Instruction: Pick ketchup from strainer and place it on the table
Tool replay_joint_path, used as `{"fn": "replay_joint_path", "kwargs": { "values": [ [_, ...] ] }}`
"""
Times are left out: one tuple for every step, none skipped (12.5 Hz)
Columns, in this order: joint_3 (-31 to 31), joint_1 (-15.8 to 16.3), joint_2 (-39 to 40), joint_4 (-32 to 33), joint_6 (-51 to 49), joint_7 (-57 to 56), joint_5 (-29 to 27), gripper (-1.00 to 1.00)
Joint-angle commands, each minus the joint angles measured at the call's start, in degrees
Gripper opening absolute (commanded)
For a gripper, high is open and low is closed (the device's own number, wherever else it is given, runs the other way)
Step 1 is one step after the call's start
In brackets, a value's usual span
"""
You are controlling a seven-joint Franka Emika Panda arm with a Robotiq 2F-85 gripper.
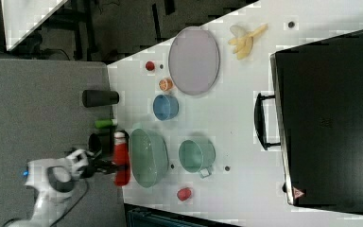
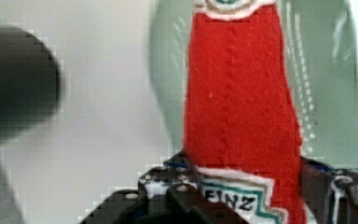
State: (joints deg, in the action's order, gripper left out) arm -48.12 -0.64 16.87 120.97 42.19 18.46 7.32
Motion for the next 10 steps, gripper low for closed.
{"fn": "replay_joint_path", "kwargs": {
  "values": [
    [-1.21, -1.96, -3.26, -6.96, -8.88, -5.64, -3.60, 0.21],
    [-1.09, -2.59, -4.03, -9.25, -13.51, -7.95, -5.53, 0.21],
    [-0.93, -3.42, -4.51, -11.70, -18.06, -10.14, -7.12, 0.21],
    [-0.62, -4.51, -4.78, -14.04, -22.18, -11.94, -7.48, 0.21],
    [-0.22, -5.80, -5.06, -16.25, -25.32, -13.88, -7.46, 0.21],
    [0.39, -7.22, -5.39, -18.08, -27.52, -15.40, -7.39, 0.21],
    [1.19, -8.76, -5.88, -19.42, -28.71, -16.80, -7.39, 0.21],
    [2.21, -10.34, -6.41, -20.26, -28.80, -17.39, -7.26, 0.21],
    [3.39, -11.84, -7.14, -20.57, -28.79, -17.85, -7.03, 0.21],
    [4.70, -13.20, -7.92, -20.56, -28.79, -18.40, -6.80, 0.21]
  ]
}}
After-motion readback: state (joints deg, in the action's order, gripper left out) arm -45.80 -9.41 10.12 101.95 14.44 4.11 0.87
